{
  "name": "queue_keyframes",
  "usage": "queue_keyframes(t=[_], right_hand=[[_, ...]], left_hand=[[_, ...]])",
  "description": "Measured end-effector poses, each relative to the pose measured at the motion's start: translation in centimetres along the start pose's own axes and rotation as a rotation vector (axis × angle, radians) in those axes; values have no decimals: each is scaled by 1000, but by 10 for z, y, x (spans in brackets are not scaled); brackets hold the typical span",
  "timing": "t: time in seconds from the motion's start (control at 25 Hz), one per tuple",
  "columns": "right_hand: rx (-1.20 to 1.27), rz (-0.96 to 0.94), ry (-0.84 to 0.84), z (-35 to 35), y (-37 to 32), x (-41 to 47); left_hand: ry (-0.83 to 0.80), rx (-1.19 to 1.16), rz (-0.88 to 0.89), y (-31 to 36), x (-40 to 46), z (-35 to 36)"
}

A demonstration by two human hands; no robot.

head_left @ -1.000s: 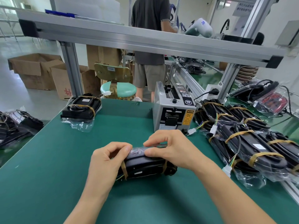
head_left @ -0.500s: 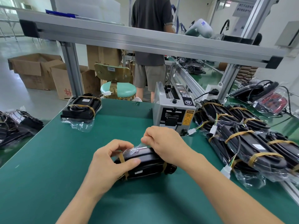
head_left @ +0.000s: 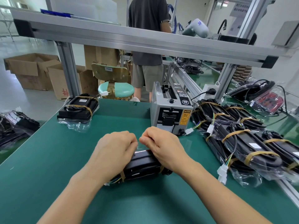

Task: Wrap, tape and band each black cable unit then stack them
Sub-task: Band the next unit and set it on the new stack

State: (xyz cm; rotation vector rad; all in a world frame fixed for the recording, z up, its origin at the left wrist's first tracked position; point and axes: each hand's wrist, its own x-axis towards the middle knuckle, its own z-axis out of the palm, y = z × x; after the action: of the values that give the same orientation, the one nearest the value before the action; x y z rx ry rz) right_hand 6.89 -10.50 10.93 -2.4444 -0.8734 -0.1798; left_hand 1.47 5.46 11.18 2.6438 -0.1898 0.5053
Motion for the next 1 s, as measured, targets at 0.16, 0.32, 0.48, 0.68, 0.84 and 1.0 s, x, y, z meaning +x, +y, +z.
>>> queue_keyframes(t=[0.16,0.32,0.48,0.68,0.84,1.0], right_hand=[[-16,32,-78,-6,0,7],[72,135,-171,-11,-3,15],[136,177,-162,-11,-3,17],[75,75,92,-4,3,8],[273,390,477,-18,46,7],[620,787,524,-11,84,32]], left_hand=[[-164,-580,-45,-22,7,-1],[-123,-808,-52,-26,-1,9],[-200,-761,-65,-34,-37,16],[-22,-674,-74,-35,-51,26],[253,-568,-209,-43,-62,31],[351,-481,-251,-31,-65,43]])
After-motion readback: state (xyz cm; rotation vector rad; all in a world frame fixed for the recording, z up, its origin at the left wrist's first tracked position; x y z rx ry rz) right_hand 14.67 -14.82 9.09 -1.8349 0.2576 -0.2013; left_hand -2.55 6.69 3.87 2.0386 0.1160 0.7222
